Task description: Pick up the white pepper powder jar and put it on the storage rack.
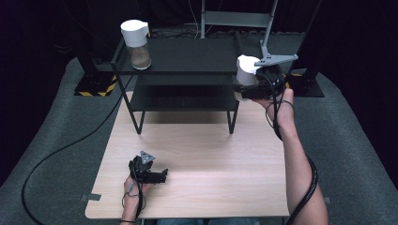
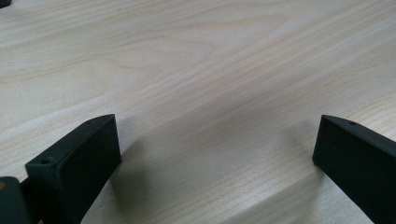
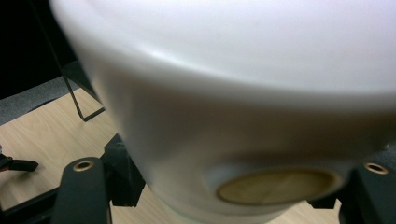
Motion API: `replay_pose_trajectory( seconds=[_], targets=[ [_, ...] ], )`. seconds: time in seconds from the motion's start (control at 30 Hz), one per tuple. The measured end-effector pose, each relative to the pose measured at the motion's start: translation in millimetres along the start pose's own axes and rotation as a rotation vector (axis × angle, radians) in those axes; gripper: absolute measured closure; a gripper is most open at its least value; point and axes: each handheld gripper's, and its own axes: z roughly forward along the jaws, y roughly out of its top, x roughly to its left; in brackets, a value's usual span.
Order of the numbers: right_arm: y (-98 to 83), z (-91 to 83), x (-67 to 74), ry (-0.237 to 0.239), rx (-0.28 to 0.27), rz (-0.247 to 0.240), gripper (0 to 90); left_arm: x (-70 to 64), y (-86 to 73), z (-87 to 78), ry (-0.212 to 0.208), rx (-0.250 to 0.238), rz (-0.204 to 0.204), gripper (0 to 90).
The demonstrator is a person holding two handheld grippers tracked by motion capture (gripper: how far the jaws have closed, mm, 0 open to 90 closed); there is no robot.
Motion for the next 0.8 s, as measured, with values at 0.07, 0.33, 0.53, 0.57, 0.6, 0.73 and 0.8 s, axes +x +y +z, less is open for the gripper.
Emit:
replay_pose_trajectory(
  seconds=[0.07,0.33,0.53,0.57,0.6,0.73,0.8],
  targets=[
    [2.9,-0.2,-0.3,0.001,0.000,-0.003,29.8,0.1,0.0,0.0,0.000,0.000,0.000,0.3],
    [13.8,-1.8,-0.1,-0.004,-0.008,-0.006,29.8,0.1,0.0,0.0,0.000,0.000,0.001,0.3],
    [21.6,-2.2,-1.2,0.000,-0.011,-0.009,29.8,0.0,0.0,0.0,0.000,0.000,0.000,0.3],
    [23.0,-1.9,-0.9,-0.001,-0.009,-0.010,29.8,0.0,0.0,0.0,0.000,0.000,0.000,0.3],
    [24.2,-1.3,-0.9,-0.001,-0.008,-0.010,29.8,0.0,0.1,0.0,0.000,0.001,0.000,0.3],
    [28.6,1.3,-1.7,0.003,-0.008,-0.007,29.8,0.0,0.1,0.0,0.000,0.000,0.001,0.3],
    [31.3,2.6,-1.1,0.002,-0.008,-0.006,29.8,0.0,0.1,0.0,0.000,0.001,0.001,0.3]
  ],
)
